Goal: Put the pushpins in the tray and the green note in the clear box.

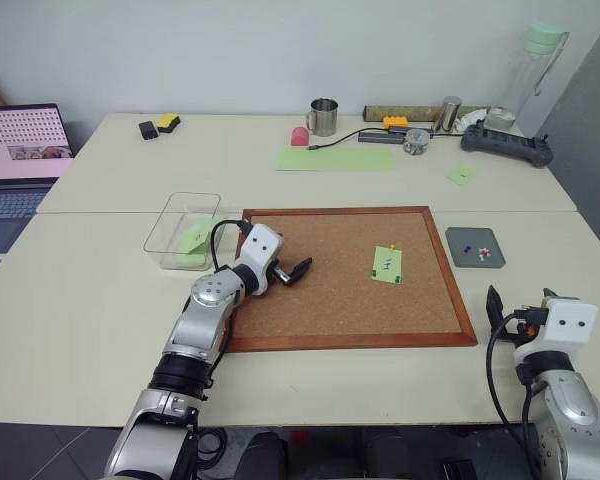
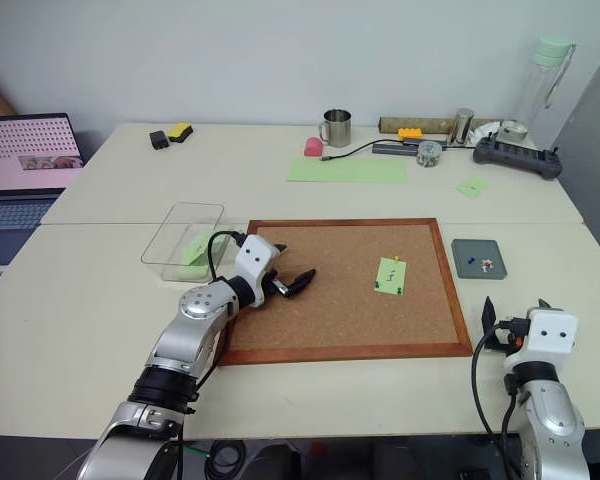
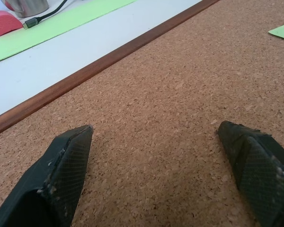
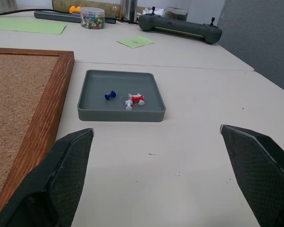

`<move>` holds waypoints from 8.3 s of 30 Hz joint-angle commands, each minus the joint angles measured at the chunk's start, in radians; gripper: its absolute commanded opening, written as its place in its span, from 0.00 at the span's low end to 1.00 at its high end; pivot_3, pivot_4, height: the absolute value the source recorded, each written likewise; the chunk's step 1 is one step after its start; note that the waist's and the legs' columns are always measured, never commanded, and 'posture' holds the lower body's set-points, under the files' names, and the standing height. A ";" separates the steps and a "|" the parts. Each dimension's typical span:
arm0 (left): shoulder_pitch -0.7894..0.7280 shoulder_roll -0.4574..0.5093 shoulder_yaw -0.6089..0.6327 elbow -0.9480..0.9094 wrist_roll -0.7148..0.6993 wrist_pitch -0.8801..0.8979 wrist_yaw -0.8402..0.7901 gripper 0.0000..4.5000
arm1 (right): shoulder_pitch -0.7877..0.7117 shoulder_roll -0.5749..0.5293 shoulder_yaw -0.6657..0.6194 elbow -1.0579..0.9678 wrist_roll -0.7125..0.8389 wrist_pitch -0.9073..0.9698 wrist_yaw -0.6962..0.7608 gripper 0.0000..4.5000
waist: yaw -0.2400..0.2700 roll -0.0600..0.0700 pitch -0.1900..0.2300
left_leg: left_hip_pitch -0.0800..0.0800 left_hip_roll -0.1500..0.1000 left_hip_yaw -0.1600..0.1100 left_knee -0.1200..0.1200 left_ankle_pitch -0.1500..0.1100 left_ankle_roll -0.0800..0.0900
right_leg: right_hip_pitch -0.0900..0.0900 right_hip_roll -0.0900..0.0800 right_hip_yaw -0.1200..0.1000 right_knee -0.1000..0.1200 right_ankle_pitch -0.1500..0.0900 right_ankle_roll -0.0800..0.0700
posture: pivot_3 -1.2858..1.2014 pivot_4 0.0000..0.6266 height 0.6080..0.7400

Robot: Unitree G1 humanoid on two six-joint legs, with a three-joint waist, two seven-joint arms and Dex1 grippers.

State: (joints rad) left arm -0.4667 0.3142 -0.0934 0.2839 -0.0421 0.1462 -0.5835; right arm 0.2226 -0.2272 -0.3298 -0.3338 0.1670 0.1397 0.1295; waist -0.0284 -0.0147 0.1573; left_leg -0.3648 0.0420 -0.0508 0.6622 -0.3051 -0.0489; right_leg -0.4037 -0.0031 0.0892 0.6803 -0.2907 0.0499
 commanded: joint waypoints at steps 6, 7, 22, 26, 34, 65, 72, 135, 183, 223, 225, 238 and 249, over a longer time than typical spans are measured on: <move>-0.016 0.004 0.012 -0.035 -0.021 -0.014 -0.026 1.00 | -0.006 -0.011 -0.005 -0.032 -0.005 -0.021 0.003 1.00 | 0.000 0.000 0.000 | 0.000 0.000 0.000 0.000 0.000 0.000 | 0.000 0.000 0.000 0.000 0.000 0.000 | 0.52 0.24 1.00; -0.016 0.004 0.012 -0.036 -0.022 -0.012 -0.028 1.00 | -0.007 -0.012 -0.005 -0.031 -0.005 -0.021 0.004 1.00 | 0.000 0.000 0.000 | 0.000 0.000 0.000 0.000 0.000 0.000 | 0.000 0.000 0.000 0.000 0.000 0.000 | 0.52 0.24 1.00; -0.012 0.004 0.022 -0.052 -0.075 0.018 -0.066 1.00 | -0.005 -0.013 -0.004 -0.033 -0.005 -0.023 0.007 1.00 | 0.000 0.000 0.000 | 0.000 0.000 0.000 0.000 0.000 0.000 | 0.000 0.000 0.000 0.000 0.000 0.000 | 0.52 0.24 1.00; -0.015 0.007 0.020 -0.050 -0.077 0.016 -0.068 1.00 | -0.005 -0.013 -0.007 -0.031 -0.004 -0.023 0.007 1.00 | 0.000 0.000 0.000 | 0.000 0.000 0.000 0.000 0.000 0.000 | 0.000 0.000 0.000 0.000 0.000 0.000 | 0.52 0.24 1.00; -0.008 0.007 0.030 -0.074 -0.109 -0.009 -0.094 0.96 | -0.014 -0.031 0.002 -0.025 -0.018 -0.033 0.023 1.00 | 0.000 0.000 0.000 | 0.000 0.000 0.000 0.000 0.000 0.000 | 0.000 0.000 0.000 0.000 0.000 0.000 | 0.52 0.24 1.00; -0.020 -0.012 -0.016 -0.097 -0.159 0.093 -0.214 0.01 | -0.280 -0.206 0.338 0.033 0.133 0.133 0.434 1.00 | 0.000 0.000 0.000 | 0.000 0.000 -0.001 0.001 0.000 0.000 | 0.000 0.000 0.000 0.000 0.000 0.000 | 0.52 0.24 1.00; -0.013 -0.012 -0.063 -0.057 -0.115 0.118 -0.201 0.01 | -0.314 -0.196 0.345 0.088 0.115 0.130 0.440 1.00 | 0.000 -0.001 0.000 | 0.000 0.000 -0.001 0.001 0.000 0.000 | 0.000 0.000 0.000 0.000 0.000 0.000 | 0.52 0.24 1.00; 0.009 0.010 -0.102 -0.112 -0.061 0.186 -0.192 0.00 | -0.671 -0.028 0.290 0.529 0.076 -0.009 0.391 0.01 | -0.003 0.000 0.000 | 0.000 0.001 0.000 0.001 0.000 0.000 | 0.000 0.000 0.000 0.000 0.000 0.000 | 0.52 0.24 1.00; 0.022 0.020 -0.107 -0.138 -0.072 0.190 -0.216 0.00 | -0.682 -0.206 -0.027 0.645 0.153 0.120 0.178 0.53 | -0.003 0.001 0.000 | 0.000 0.000 0.001 0.000 0.000 0.000 | -0.001 0.000 0.001 0.000 0.000 0.000 | 0.52 0.24 1.00; 0.027 0.024 -0.103 -0.156 -0.070 0.207 -0.212 0.00 | -0.433 -0.151 0.329 0.360 0.134 0.036 0.554 0.41 | -0.002 0.000 0.000 | 0.000 0.000 0.000 0.000 0.000 0.000 | -0.001 0.000 0.000 0.000 0.000 0.000 | 0.52 0.24 1.00; 0.028 0.024 -0.103 -0.157 -0.071 0.207 -0.212 0.00 | -0.432 -0.151 0.327 0.360 0.136 0.035 0.553 0.33 | -0.002 0.000 0.000 | 0.000 0.000 0.000 0.000 0.000 0.000 | -0.001 0.000 0.000 0.000 0.000 0.000 | 0.52 0.24 1.00; 0.018 0.020 -0.105 -0.145 -0.070 0.203 -0.214 0.00 | -0.437 -0.171 0.318 0.317 0.127 0.019 0.546 0.00 | -0.002 0.000 0.000 | 0.000 0.000 0.000 0.000 0.000 0.000 | -0.001 0.000 0.000 0.000 0.000 0.000 | 0.52 0.24 1.00; 0.029 0.027 -0.103 -0.155 -0.072 0.208 -0.216 0.00 | -0.411 -0.123 0.199 0.123 0.332 0.152 0.482 0.00 | -0.002 0.001 0.000 | 0.000 0.000 0.000 0.000 0.000 0.000 | 0.000 0.000 0.000 0.000 0.000 0.000 | 0.52 0.24 1.00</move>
State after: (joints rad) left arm -0.4455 0.3302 -0.1896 0.1447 -0.1138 0.3433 -0.7967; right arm -0.1987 -0.3515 -0.0978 -0.1661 0.4640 0.2729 0.6328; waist -0.0301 -0.0141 0.1574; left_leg -0.3650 0.0423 -0.0512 0.6624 -0.3052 -0.0488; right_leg -0.4041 -0.0030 0.0890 0.6801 -0.2906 0.0497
